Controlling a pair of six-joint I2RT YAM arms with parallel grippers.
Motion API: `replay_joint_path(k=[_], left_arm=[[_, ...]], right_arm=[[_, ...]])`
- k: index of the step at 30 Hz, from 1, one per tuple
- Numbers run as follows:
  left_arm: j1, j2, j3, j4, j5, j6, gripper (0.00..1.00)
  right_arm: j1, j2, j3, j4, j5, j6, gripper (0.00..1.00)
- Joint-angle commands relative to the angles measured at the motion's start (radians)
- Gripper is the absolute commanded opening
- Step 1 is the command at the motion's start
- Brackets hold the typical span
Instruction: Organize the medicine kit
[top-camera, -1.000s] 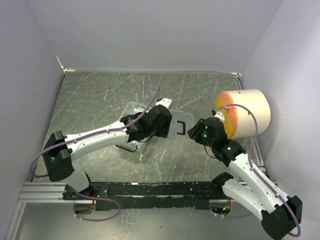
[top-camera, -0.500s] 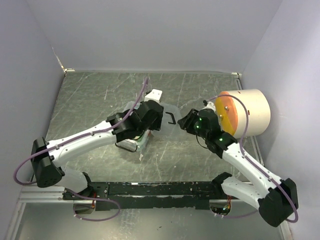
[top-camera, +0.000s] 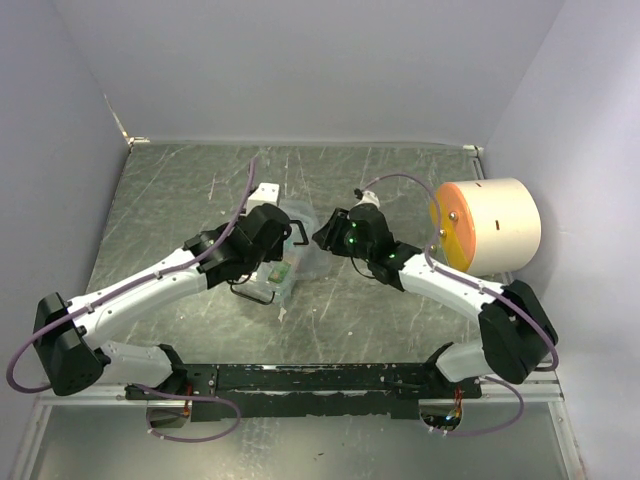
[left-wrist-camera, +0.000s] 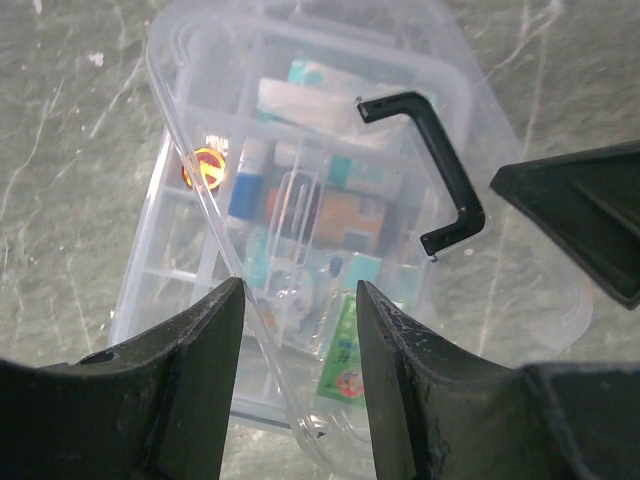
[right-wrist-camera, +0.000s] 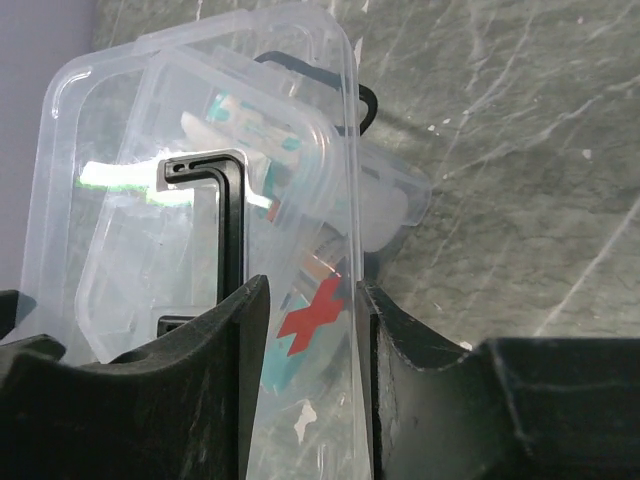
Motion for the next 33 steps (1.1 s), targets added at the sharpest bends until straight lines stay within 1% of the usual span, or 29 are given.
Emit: replay_joint_path(k=[1,7,9,17,20,22,26,29,33], left_arm=[[-0.003,-0.027,-0.046,0.076,0.104,-0.075,0.56],[0.007,-0.024,-0.095,0.057,0.065,-0.088,0.55],[0.009,-0.021,-0.111,0.06,0.056,-0.087,0.55],[0.009,-0.022,-0.116,0.049,0.037,-0.092,0.54],[0.01,-0.021,-0.115,0.043,0.032,-0.09,0.55],[0.013,-0.018,-0.114,0.041,0.034,-0.086,0.55],[0.025,-0.015,-0.115,0.045,0.059,-0.074,0.56],[0.038,-0.014,-0.116,0.048,0.078,-0.07,0.56],[0.044,-0.005,-0.112,0.04,0.08,-0.069,0.56]], right_arm=[[0.05,0.014,0.061,0.18,-0.136,0.037,0.38],[0.051,0.037,0.062,0.127,-0.134,0.023,0.38],[0.049,0.048,0.079,0.092,-0.141,0.01,0.4],[0.04,0.061,0.156,-0.065,-0.112,-0.058,0.55],[0.017,0.058,0.174,-0.107,-0.133,-0.086,0.62],[-0.007,0.052,0.164,-0.106,-0.162,-0.096,0.68],[-0.058,0.039,0.133,-0.073,-0.238,-0.12,0.77],[-0.089,0.037,0.098,-0.022,-0.311,-0.111,0.78],[-0.121,0.02,0.068,-0.004,-0.331,-0.094,0.78]])
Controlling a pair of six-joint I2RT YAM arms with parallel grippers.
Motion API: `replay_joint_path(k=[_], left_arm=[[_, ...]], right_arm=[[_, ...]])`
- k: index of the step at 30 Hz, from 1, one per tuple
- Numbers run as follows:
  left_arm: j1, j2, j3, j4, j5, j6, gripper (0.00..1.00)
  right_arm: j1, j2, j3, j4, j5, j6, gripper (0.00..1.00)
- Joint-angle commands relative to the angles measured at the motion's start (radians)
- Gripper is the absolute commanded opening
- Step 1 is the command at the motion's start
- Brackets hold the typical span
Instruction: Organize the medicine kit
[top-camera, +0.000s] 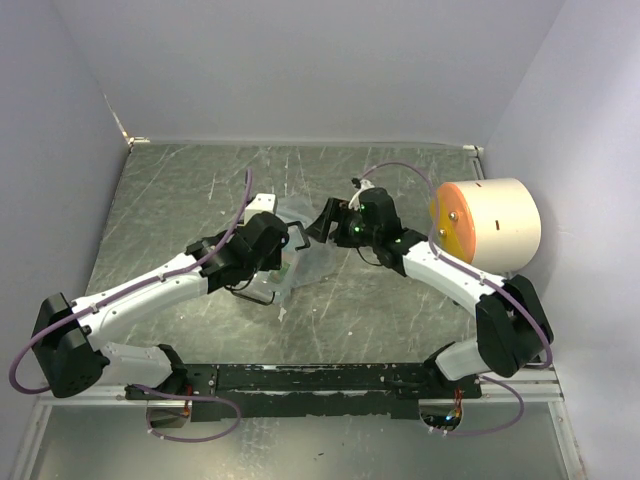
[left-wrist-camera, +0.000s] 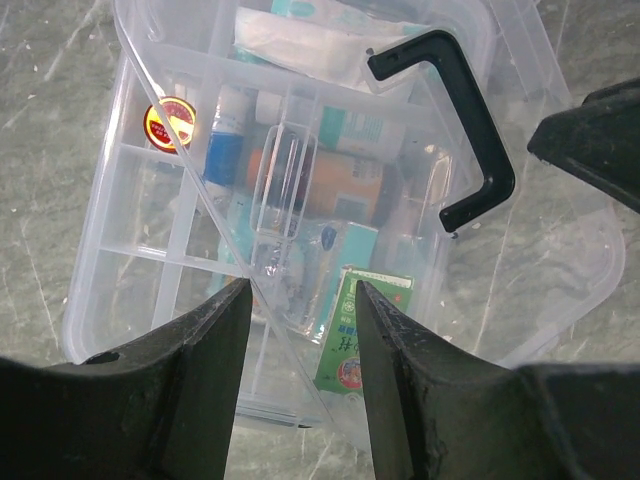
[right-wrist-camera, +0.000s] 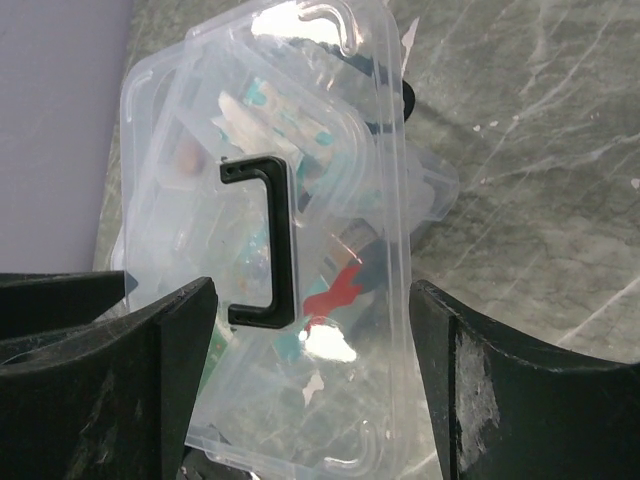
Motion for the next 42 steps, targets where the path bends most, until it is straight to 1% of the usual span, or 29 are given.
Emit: replay_joint_path(k=[1,4,7,10,13,16,18,22,23,24,26,28,30,33,37,40,42], left_arm=[[0.014,0.018,-0.001,0.019,0.027,0.003,0.56],[0.018,0.029,0.005,0.005,0.026,0.001,0.55],[0.021,0.026,0.008,0.001,0.022,0.001,0.55],[0.025,0.022,0.013,-0.001,0.018,0.006,0.56],[0.029,0.026,0.018,-0.006,0.016,0.007,0.56],[0.034,0.029,0.015,-0.007,0.018,0.007,0.55],[0.037,0.027,0.014,-0.007,0.02,0.007,0.55],[0.042,0.023,0.018,-0.004,0.026,0.01,0.55],[0.044,0.022,0.02,-0.004,0.026,0.011,0.55],[0.045,0.021,0.02,-0.004,0.028,0.012,0.55],[0.048,0.017,0.023,-0.007,0.026,0.014,0.55],[0.053,0.009,0.026,-0.008,0.03,0.016,0.55],[0.059,0.004,0.031,-0.007,0.033,0.019,0.56],[0.067,-0.008,0.035,-0.01,0.034,0.006,0.56],[0.084,-0.037,0.016,0.016,0.054,-0.012,0.56],[0.101,-0.049,0.023,0.019,0.061,-0.016,0.58],[0.115,-0.057,0.036,0.014,0.061,-0.02,0.62]], right_arm=[[-0.035,-0.042,-0.032,0.049,-0.08,0.007,0.78],[-0.07,-0.075,-0.069,0.074,-0.08,0.028,0.75],[-0.085,-0.084,-0.101,0.124,-0.111,0.035,0.75],[-0.085,-0.036,-0.1,0.136,-0.171,0.024,0.78],[-0.086,-0.01,-0.117,0.175,-0.195,0.032,0.81],[-0.086,-0.001,-0.147,0.244,-0.219,0.064,0.82],[-0.113,0.012,-0.159,0.284,-0.252,0.089,0.83],[-0.115,0.058,-0.158,0.293,-0.338,0.139,0.83],[-0.114,0.06,-0.177,0.33,-0.365,0.167,0.83],[-0.115,0.057,-0.202,0.405,-0.386,0.202,0.82],[-0.114,0.041,-0.242,0.491,-0.416,0.259,0.8],[-0.115,0.019,-0.269,0.544,-0.423,0.297,0.75],[-0.115,-0.007,-0.291,0.571,-0.417,0.323,0.65],[-0.113,-0.054,-0.311,0.555,-0.377,0.344,0.5],[-0.113,-0.099,-0.345,0.587,-0.349,0.391,0.36],[-0.114,-0.109,-0.373,0.642,-0.35,0.449,0.3],[-0.111,-0.108,-0.39,0.683,-0.357,0.49,0.26]])
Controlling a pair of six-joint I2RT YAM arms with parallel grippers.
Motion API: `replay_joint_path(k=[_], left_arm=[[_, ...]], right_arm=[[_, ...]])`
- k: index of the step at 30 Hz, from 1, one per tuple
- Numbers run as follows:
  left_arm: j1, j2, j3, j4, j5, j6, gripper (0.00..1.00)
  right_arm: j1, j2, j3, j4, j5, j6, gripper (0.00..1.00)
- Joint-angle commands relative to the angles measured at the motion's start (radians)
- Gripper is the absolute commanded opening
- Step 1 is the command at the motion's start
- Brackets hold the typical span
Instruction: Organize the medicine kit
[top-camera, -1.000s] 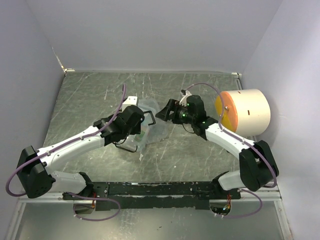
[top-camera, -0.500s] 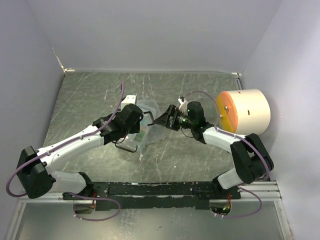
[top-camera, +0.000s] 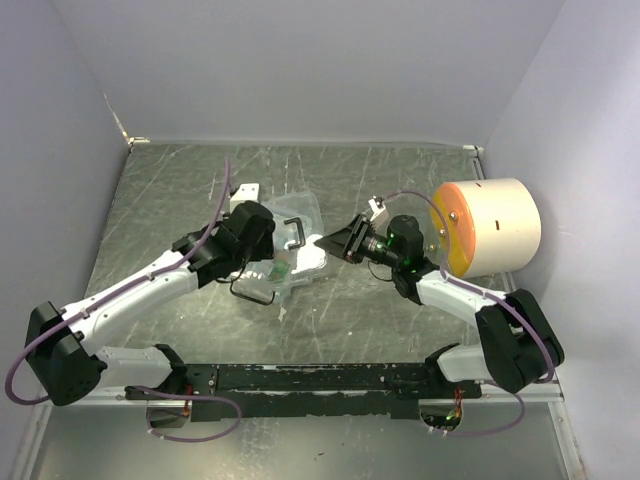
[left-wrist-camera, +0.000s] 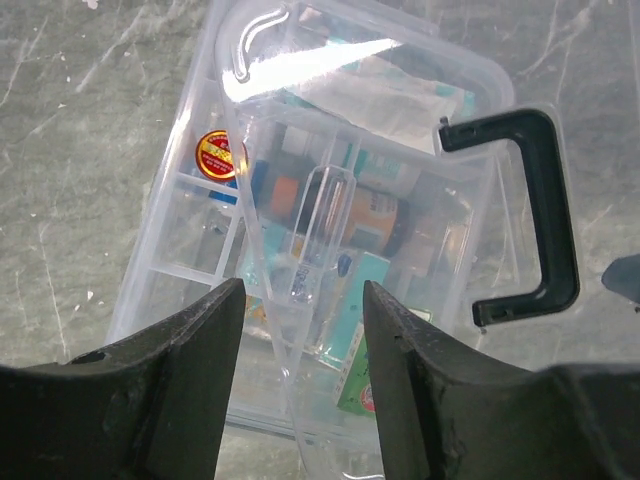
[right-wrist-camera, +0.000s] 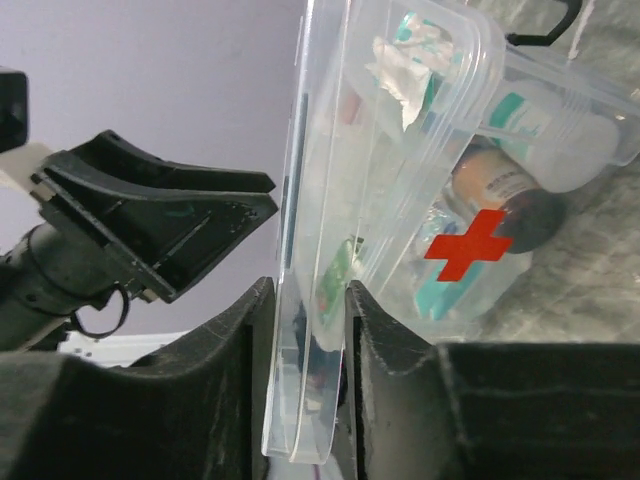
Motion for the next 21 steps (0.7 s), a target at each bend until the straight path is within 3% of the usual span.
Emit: replay_joint_path(k=[1,9,21], left_arm=[[0.033,-0.028,0.038,-0.001,0.026,-0.014,0.64],[0.152,-0.073,0.065,-0.005,0.057,-0.016,0.81],[0.356,-0.12,-0.023,0.019,0.239,-0.032,0.9]], right_arm=[[0.004,-0.014,-0.038,0.133,-0.01,0.107,0.25],[0.005,-0.032,-0.043,0.141,0.027,0.138,0.2],[0.017,-0.015,-0.026,0.168,0.057,0.2,0.16]])
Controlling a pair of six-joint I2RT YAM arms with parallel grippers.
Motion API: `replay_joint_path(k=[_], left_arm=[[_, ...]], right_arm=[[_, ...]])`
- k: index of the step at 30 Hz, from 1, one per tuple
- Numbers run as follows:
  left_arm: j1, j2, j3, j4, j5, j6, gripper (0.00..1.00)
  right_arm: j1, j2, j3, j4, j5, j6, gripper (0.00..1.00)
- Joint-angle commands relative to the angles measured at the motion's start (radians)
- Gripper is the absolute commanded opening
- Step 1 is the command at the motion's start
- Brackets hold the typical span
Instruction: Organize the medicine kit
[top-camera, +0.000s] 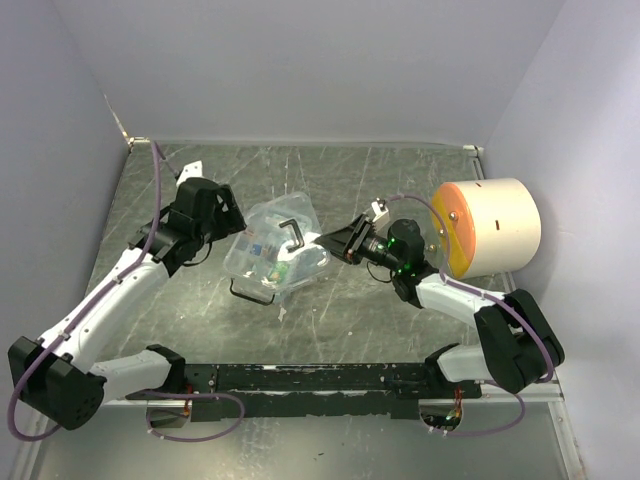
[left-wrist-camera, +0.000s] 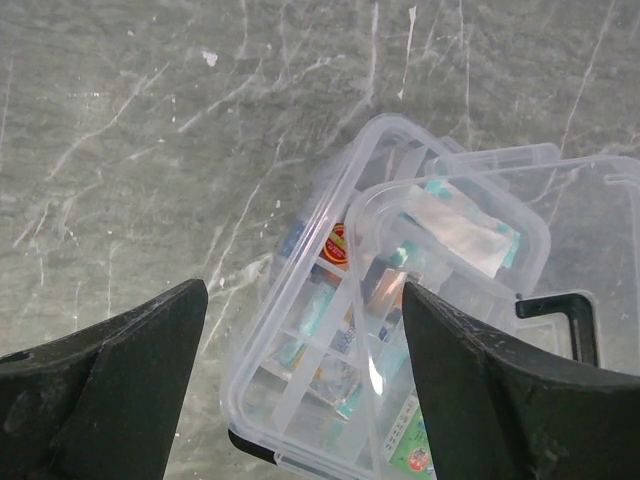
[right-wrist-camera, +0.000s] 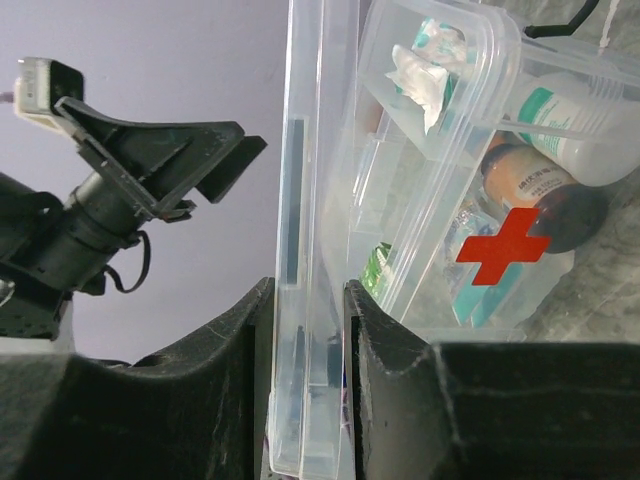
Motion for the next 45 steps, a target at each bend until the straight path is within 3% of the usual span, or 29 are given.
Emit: replay_joint_path(k=[1,6,12,20,28,36,45], left_arm=[[0.057,-0.014,-0.053,0.016,0.139,-0.017,0.9],[0.101,-0.023,-0.141,0.044,0.298,-0.022,0.89],[0.128,-0.042,-0.191,0.01,0.332,-0.033,0.74],[0.139,-0.102,-0.198,0.004,0.317,-0.022,0.79],[0.141,-0.025,-0.247,0.056,0.407,-0.023,0.67],[0.141,-0.006,-0.241,0.093,0.58,0.012,0.56],[0.14,-0.01,-0.251,0.121,0.739,-0.035,0.54]], right_arm=[[0.005,-0.009,0.022,0.063,0.029,0.044,0.16],[0.041,-0.012,0.041,0.06,0.063,0.088,0.15],[0.065,-0.013,0.057,0.04,0.148,0.115,0.15],[0.088,-0.028,0.081,-0.069,0.246,0.06,0.15],[0.129,-0.091,0.101,-0.2,0.417,0.004,0.14],[0.141,-0.131,0.101,-0.242,0.482,0.013,0.14],[0.179,-0.172,0.095,-0.306,0.547,0.036,0.14]])
